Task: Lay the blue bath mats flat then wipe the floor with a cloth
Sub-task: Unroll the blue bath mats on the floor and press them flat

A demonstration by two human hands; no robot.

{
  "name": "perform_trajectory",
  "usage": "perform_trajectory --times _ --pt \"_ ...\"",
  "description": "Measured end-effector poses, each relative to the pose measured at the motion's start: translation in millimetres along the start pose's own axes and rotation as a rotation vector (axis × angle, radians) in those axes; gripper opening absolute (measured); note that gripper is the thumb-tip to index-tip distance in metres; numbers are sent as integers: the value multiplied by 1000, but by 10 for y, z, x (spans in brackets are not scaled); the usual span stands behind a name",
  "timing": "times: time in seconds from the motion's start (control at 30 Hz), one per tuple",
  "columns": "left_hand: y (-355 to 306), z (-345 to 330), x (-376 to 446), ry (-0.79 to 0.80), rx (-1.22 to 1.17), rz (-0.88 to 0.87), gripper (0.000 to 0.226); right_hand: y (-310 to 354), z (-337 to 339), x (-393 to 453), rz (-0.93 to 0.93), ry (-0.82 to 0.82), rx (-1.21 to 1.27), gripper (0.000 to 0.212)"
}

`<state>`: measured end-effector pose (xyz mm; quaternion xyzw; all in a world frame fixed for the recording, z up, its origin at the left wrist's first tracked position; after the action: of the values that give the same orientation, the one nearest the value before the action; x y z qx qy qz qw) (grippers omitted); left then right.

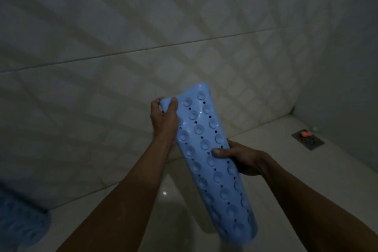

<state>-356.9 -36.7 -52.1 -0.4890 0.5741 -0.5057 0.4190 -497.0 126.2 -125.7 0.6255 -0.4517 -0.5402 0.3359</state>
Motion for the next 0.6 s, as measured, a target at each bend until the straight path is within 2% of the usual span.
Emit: perform_trajectory --times 0.07,0.2,0.3,0.4,0.47,0.6 --pt "137 -302 -40 39 24 44 18 -122 270 -115 13 -71 1 71" --pt "550 -853 -155 27 62 146 24 -376 811 -303 54 -141 25 63" --pt "890 -1237 -275 20 119 203 44 -573 1314 -383 37 -246 20 67" --pt "1248 -1586 -416 126 223 294 69 -717 1751 -373 32 -274 68 68" --pt "1516 -1778 -571 183 253 347 64 -762 1999 -296 24 -289 84 72" --pt "2033 -1965 -961 161 267 472 47 -815 2370 -48 14 -283 115 70"
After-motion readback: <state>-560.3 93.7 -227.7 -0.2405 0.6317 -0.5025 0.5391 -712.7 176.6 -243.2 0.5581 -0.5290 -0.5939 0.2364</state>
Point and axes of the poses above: each hand's wrist, its own x-axis towards the middle knuckle, its own z-axis out of the back of the hand, y = z × x, the point moved 5 cm from there along x, towards the middle knuckle, and after that the axes turned 4 degrees about x, right-handed, at the moved point
